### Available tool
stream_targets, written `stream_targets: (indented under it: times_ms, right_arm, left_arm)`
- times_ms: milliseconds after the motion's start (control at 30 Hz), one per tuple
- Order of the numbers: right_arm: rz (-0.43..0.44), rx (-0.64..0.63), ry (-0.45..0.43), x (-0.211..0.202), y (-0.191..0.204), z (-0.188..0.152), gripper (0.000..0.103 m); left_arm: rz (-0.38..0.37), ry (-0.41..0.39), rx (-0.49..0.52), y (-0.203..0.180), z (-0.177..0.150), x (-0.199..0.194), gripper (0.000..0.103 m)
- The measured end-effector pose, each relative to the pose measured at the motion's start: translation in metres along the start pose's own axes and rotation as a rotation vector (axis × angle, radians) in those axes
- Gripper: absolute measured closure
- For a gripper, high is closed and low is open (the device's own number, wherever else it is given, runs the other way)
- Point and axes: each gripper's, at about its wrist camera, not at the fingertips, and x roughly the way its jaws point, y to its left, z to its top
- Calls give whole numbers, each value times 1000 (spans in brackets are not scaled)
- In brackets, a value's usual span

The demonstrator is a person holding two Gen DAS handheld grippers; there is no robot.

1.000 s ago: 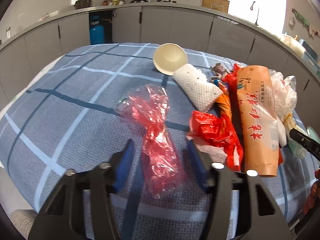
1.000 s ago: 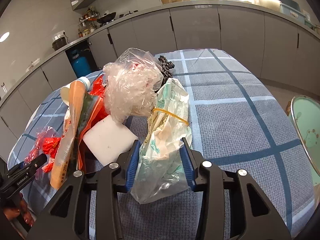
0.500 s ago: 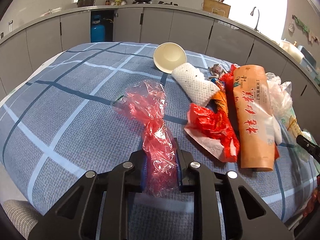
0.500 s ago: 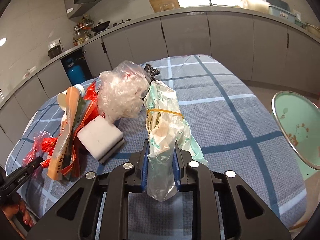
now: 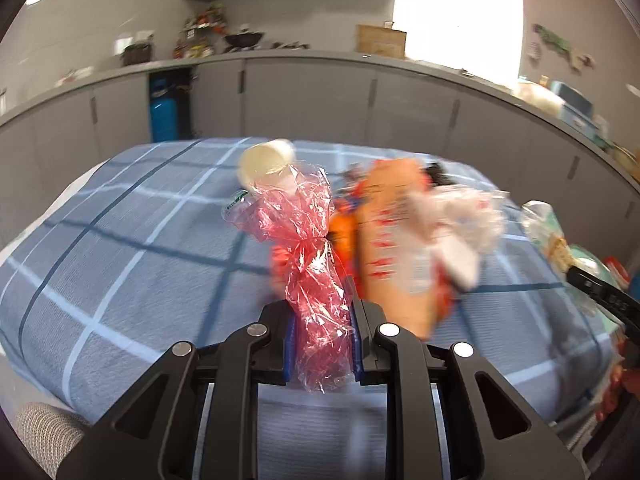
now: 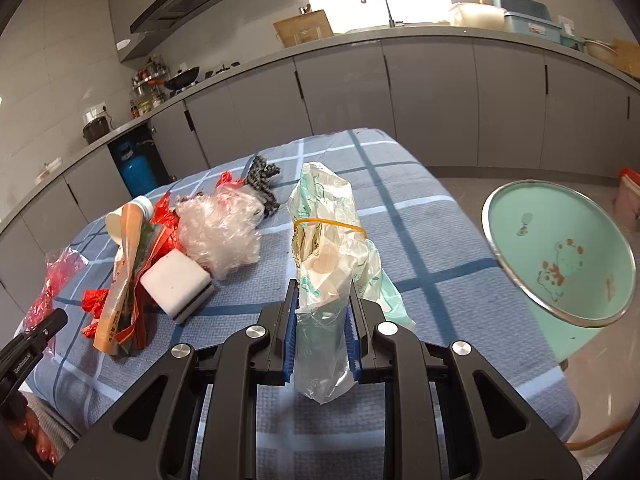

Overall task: Collect trash
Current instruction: 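Carry both held bags over the mint-green basin with both tools, then open both tools to drop the bags into the mint-green basin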

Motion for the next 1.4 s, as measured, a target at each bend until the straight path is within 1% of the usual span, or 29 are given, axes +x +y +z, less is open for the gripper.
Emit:
stream_targets:
  times_ms: [67,267,367,500,667,867,933,967,1133,1200,1267,1333,1400]
  right_arm:
    - [-11,10,-13,-7,-6,2,82]
    - [-58,51,-48,-24,-36,7,82]
    - [-98,75,-66,-32,-55,11,82]
    - [-155,111,-82,-42,-82,14,82]
    - [-240,149,-106,-56,-121,19,81]
    - [-325,181,-93,-53,-162,22,81]
    - [-345,190,-78,-48,-175,21,81]
    - [-356,197,-70,-45,-182,21,81]
    - [-375,253,-24,-31,-211,11,81]
    - [-374,270,0,-25,-217,4,81]
    - [-357,285,2,-23,-221,4,80]
    - [-366,276,-5,-23,-220,4,80]
    - [-356,283,-6,-22,-220,4,80]
  left_arm:
    - [-35,-9,33,-17,4,-4,82]
    - [-201,-11,129,-88,18,-8,82]
    - [-269,-14,174,-123,23,-7,82]
    - [-342,-11,220,-164,29,-3,82]
    - [-424,24,268,-217,28,9,82]
    - [-526,108,302,-281,23,38,82]
    - [-545,123,323,-297,20,45,82]
    - [-563,145,342,-310,18,51,82]
    - [-579,193,419,-349,10,75,82]
    - [-585,221,445,-363,7,85,82]
    - [-583,234,456,-370,5,92,82]
    - [-585,249,476,-378,2,99,81]
    - [-584,260,490,-384,-3,105,81]
